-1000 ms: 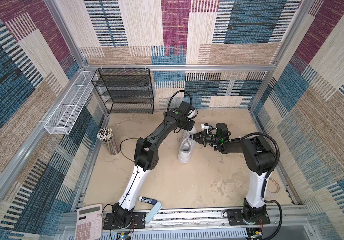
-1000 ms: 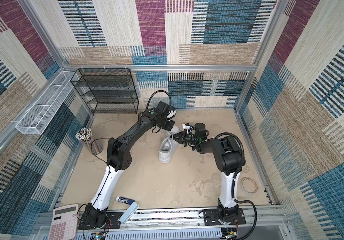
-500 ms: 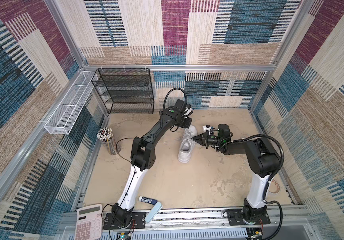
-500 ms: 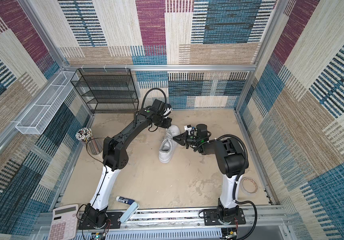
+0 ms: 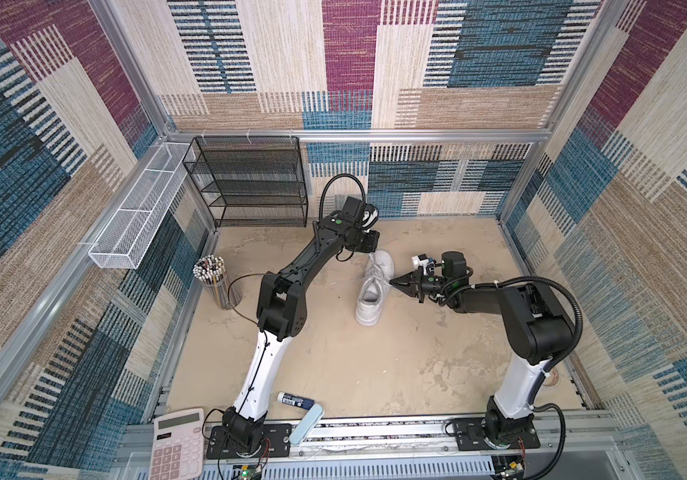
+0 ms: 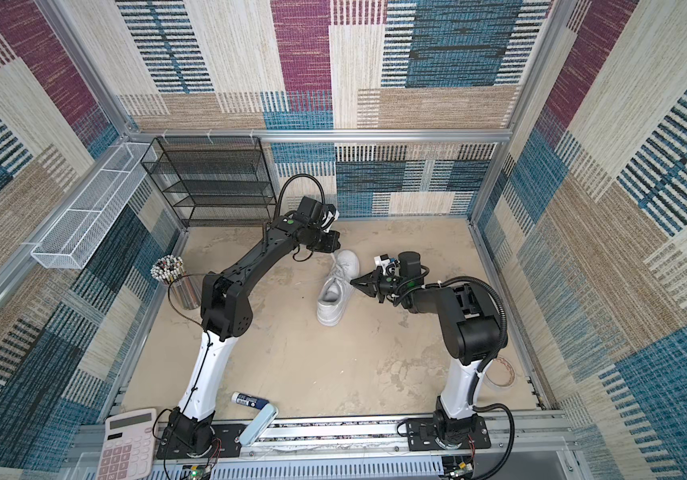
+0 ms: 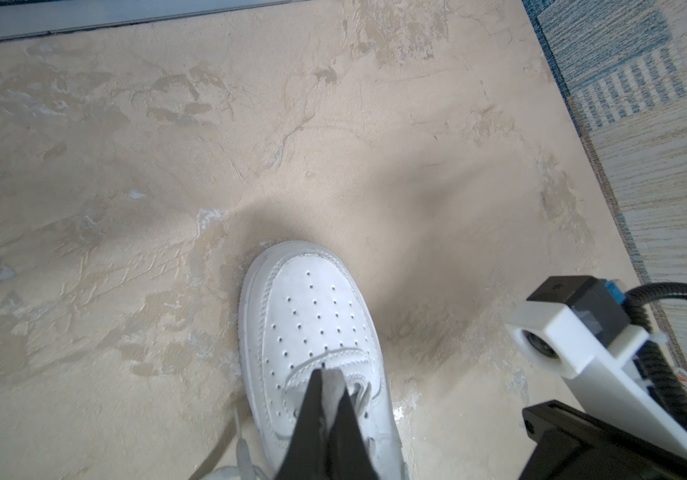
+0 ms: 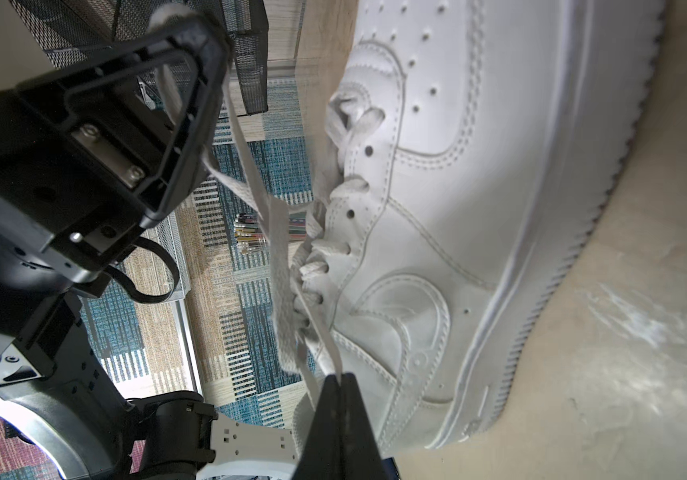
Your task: Tie the shoes
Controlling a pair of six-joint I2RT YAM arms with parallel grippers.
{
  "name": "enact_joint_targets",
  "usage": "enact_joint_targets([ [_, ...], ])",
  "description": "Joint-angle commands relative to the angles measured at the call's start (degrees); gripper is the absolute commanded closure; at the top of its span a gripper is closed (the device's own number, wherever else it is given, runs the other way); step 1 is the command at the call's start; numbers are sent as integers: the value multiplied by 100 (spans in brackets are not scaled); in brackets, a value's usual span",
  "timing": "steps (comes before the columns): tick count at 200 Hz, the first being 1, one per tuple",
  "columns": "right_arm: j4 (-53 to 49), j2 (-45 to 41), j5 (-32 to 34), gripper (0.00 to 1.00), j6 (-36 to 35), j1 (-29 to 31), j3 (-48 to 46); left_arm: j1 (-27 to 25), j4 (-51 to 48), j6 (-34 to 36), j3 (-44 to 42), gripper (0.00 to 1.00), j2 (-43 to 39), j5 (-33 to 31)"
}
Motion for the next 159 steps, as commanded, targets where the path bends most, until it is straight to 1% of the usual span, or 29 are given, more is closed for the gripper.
enact_joint_targets([
  [1, -349, -59, 66, 100, -351, -43, 16, 14, 154, -217, -69, 100, -87, 72],
  [32, -914, -137, 168, 100, -744, -70, 55, 75, 296, -357, -214, 100, -138, 23],
  [67, -1067, -238, 150, 100, -837, -70, -78, 146, 1049, -739, -694, 100, -345, 11],
  [118, -1467, -447, 312, 100, -1041, -88, -317, 215, 1289, -922, -757, 100, -392, -102],
  [159, -2036, -496, 545, 100, -1299, -120, -241, 260, 1370, -973, -868, 100, -429, -117],
])
